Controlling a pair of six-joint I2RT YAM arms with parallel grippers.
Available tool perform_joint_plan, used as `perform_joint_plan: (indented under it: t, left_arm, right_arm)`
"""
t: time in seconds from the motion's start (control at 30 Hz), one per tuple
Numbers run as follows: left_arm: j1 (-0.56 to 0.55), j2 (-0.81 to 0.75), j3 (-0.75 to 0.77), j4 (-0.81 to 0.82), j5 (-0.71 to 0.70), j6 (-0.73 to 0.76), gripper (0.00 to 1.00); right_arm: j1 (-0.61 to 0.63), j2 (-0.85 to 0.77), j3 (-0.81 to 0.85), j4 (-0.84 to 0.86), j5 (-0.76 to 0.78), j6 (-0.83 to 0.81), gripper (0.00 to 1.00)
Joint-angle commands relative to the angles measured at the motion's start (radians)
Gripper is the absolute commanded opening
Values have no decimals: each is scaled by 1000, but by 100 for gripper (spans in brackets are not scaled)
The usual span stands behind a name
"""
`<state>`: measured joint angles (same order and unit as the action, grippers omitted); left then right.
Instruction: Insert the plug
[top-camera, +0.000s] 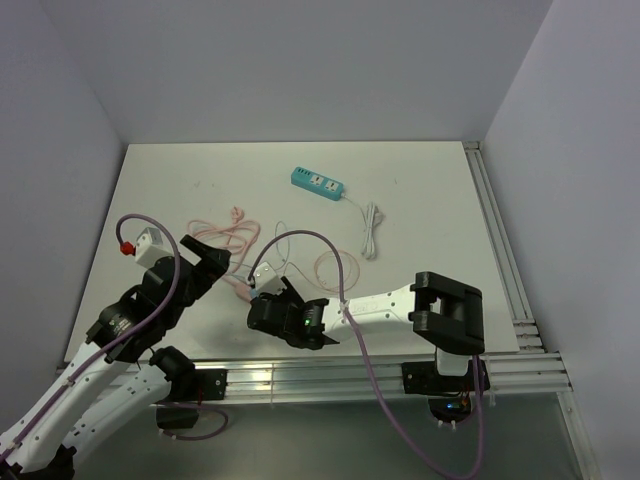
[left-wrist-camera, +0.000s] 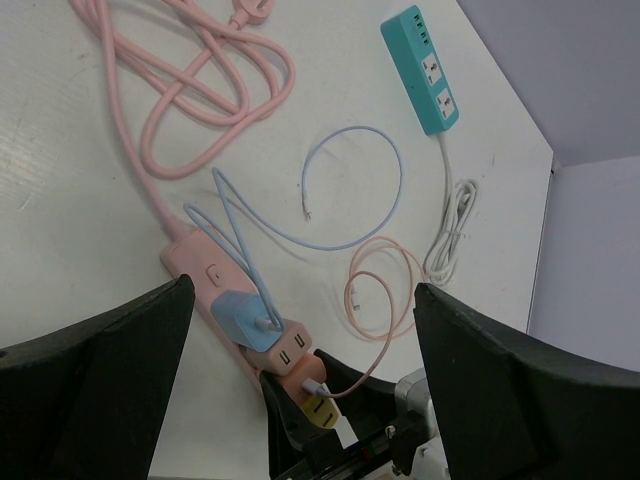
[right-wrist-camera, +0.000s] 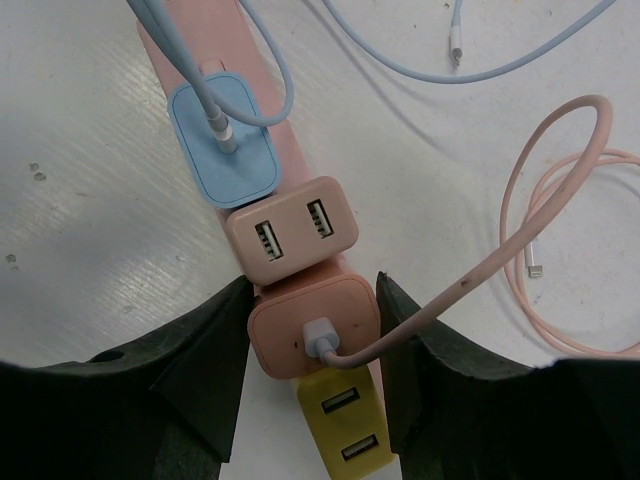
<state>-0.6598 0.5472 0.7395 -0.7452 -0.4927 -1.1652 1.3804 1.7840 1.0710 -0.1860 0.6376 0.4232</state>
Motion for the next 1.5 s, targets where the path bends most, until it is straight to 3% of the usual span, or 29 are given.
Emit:
perform_joint_plan:
  t: [0.0,0.13,0.17,0.27,0.3,0.37,0.57,1.13,1.47]
  left_arm:
    - [5,3,-5,24,8,7,97]
    - [5,10,1,26,11,10,97]
    - [5,11,3,24,13,12,97]
    - [5,13,4,21,13,13,97]
    - [5,11,4,21,10,12,97]
    - [5,11,3,21,9,13,97]
    - [5,23,1,40,19,22,97]
    - [5,16,-6,37,20,22,97]
    - [5,10,-15,38,29,22,97]
  right_arm:
    - [12,68,-71,-125,-228,89,18]
    - [11,58,-54,-130,-231,77,32]
    - [11,54,-51,-127,-233,75,43]
    - [8,38,-43,-119,-242,65,54]
    - [5,34,-43,-115,-246,60,68]
    - [2,17,-37,-110,-251,54,82]
    - [-1,-40,10,-147,-234,29,99]
    - [-18,-270,11,-224,-191,15,100]
    - [-148,-316,-72,-132,-466,-103,87]
